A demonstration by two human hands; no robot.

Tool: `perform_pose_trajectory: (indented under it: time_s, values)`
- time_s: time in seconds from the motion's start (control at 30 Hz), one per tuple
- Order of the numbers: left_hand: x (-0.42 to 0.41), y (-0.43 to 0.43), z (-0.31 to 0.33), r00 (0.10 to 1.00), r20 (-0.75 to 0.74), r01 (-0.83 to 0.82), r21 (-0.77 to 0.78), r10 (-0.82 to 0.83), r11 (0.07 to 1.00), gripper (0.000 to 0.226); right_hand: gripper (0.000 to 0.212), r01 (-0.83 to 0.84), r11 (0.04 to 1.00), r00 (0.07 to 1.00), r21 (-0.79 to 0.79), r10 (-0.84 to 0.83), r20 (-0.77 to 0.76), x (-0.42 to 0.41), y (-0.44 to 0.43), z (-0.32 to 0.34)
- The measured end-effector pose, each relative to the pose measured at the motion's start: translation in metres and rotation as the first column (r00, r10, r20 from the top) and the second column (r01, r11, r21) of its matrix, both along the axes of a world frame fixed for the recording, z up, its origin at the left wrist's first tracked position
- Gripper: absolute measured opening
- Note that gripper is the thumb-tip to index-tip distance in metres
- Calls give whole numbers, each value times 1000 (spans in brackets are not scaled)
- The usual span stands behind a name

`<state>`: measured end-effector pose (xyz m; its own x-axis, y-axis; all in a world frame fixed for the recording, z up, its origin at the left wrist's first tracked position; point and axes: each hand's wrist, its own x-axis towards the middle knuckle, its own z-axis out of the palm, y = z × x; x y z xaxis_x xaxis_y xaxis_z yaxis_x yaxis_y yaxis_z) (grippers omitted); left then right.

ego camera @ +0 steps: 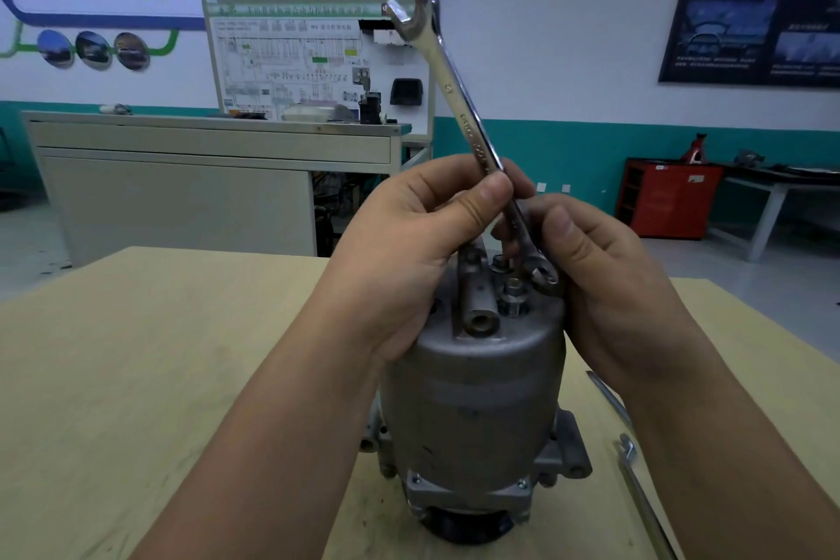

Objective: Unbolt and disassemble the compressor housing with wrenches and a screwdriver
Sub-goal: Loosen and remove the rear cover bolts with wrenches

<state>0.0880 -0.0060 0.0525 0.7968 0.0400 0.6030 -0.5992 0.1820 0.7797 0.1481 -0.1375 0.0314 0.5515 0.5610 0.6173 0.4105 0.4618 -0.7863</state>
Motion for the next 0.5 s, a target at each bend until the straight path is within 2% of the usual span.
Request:
perform_pose_trajectory:
  time_s: [0.23,0.5]
  values:
    - [-1,-5,0,988,98,-132,152,118,979,23,22,-4,1000,1000,6,4,4,2,0,-1]
    - [-2,-7,1,991,91,-118,194,101,974,17,27,-29,999,996,29,32,-86,1,-1,-1]
